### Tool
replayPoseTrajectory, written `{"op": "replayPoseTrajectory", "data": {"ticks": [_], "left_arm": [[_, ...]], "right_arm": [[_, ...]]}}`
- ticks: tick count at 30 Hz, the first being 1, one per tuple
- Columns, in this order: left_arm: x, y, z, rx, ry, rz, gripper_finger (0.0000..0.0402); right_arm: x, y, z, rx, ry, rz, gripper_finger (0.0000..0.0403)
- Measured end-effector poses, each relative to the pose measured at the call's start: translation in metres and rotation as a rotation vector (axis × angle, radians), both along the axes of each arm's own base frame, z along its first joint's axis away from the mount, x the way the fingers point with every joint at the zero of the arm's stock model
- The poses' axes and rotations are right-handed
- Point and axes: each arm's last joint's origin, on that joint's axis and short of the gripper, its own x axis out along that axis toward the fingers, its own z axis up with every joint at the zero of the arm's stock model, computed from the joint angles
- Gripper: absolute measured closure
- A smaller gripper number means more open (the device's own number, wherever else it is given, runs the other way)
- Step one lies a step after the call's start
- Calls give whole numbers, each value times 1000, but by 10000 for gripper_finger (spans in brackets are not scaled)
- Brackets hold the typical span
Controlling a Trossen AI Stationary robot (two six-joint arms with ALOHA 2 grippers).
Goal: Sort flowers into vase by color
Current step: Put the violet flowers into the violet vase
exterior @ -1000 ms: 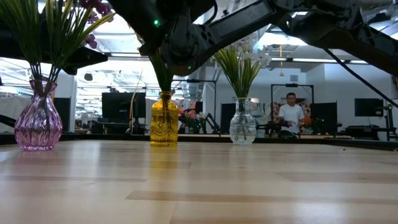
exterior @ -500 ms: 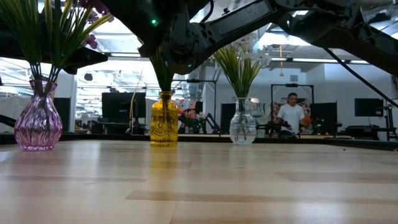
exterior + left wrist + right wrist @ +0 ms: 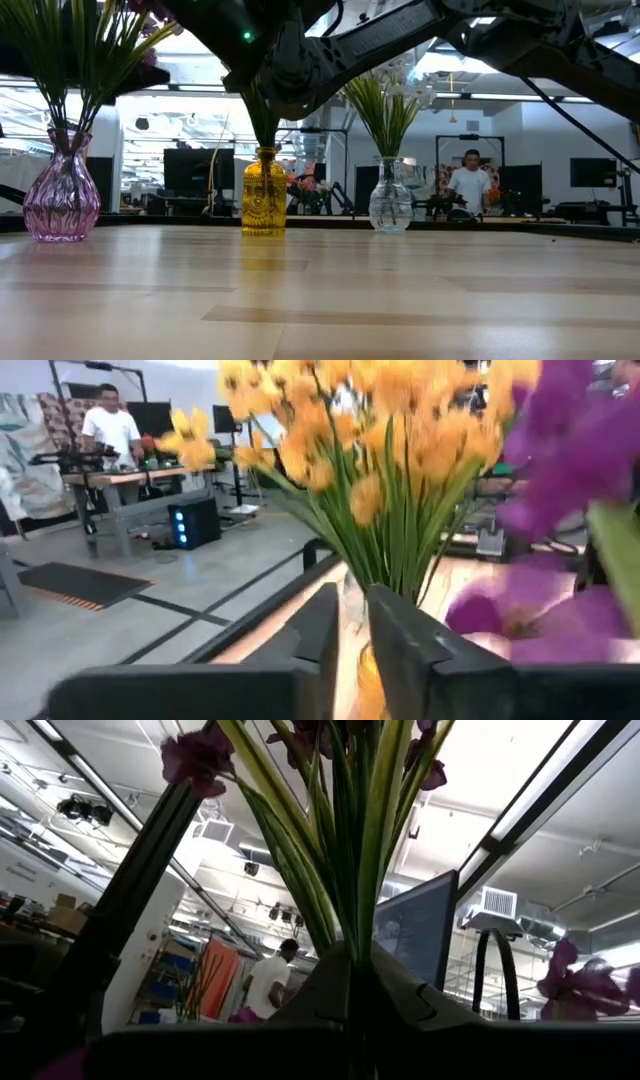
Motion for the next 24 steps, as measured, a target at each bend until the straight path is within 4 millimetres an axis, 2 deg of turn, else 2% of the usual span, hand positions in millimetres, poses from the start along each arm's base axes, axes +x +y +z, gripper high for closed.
{"op": "replayPoseTrajectory", "data": {"ticks": [7, 11, 15, 19, 24], "left_arm": [[-15, -2, 33, 46, 14, -5, 275], [-30, -3, 60, 85, -8, -2, 248], [-47, -6, 87, 99, -77, -22, 242], [-60, -10, 109, 115, -159, -126, 247], [-53, -15, 116, 114, -152, -319, 256]], "right_arm": [[0, 0, 0, 2, -6, 1, 361], [-2, 0, 2, 5, -24, 1, 361], [-5, -1, 5, 10, -68, 1, 361], [-7, -1, 7, 14, -103, 1, 361], [-8, -2, 7, 59, -107, -39, 361]]}}
